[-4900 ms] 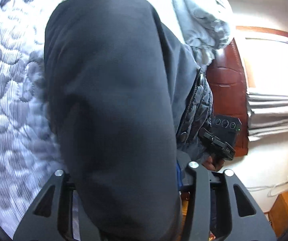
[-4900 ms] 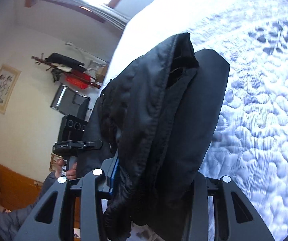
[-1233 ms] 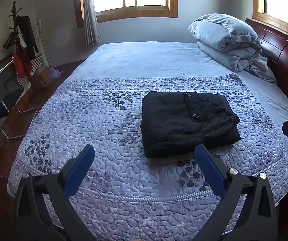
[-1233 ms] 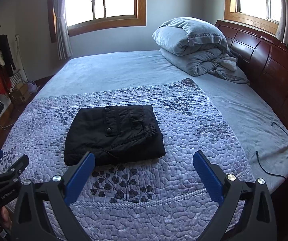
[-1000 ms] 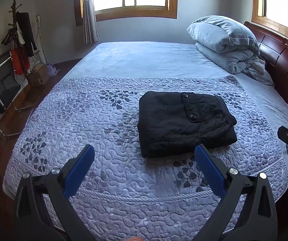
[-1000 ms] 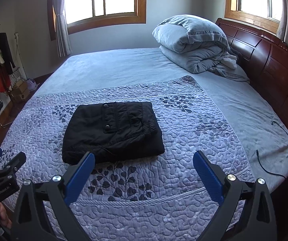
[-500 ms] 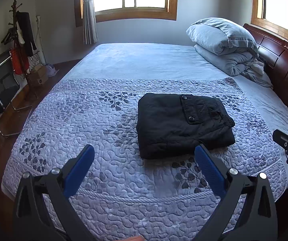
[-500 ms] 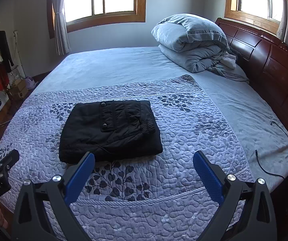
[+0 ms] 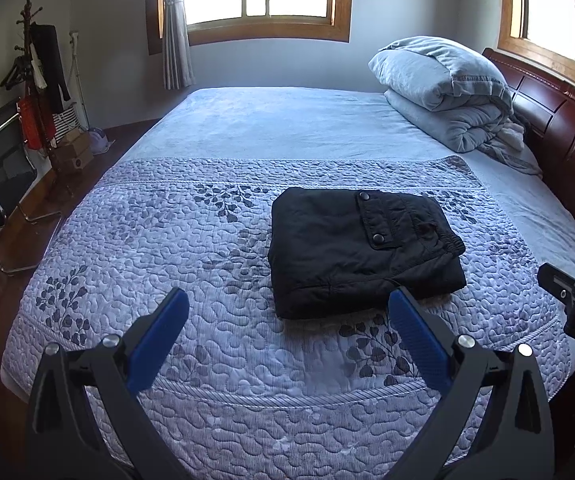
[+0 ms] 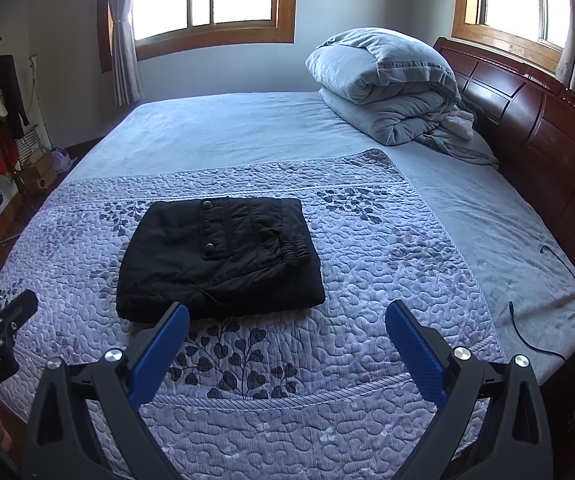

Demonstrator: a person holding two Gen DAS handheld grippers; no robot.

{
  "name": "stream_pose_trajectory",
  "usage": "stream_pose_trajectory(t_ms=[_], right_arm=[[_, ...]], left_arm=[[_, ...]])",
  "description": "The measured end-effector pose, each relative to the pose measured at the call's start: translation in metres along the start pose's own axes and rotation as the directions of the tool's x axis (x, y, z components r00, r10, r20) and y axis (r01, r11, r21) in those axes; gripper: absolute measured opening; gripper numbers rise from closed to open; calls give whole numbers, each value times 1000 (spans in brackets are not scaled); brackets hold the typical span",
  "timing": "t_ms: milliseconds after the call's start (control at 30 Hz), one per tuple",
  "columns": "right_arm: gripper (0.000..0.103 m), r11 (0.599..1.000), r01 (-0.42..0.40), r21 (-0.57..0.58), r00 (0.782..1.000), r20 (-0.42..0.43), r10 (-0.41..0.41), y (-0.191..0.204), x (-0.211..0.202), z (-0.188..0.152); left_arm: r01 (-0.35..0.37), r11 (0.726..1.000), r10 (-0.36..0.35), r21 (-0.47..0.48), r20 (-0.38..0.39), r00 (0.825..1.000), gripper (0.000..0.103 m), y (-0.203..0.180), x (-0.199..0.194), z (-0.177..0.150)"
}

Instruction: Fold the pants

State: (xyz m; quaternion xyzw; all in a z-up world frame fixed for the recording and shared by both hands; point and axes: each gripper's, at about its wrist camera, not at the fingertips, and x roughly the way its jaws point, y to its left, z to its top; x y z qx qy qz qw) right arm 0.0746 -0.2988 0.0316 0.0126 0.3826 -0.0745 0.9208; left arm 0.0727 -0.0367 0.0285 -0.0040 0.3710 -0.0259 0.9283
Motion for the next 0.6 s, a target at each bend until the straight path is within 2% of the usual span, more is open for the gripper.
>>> stream_pose_trajectory(t_ms=[600], right_arm=[[99,1000,-5,9,1000,-13,5,-2,2,0]], left_arm=[[31,999,-31,23,-10,999,100,-5,2,2]])
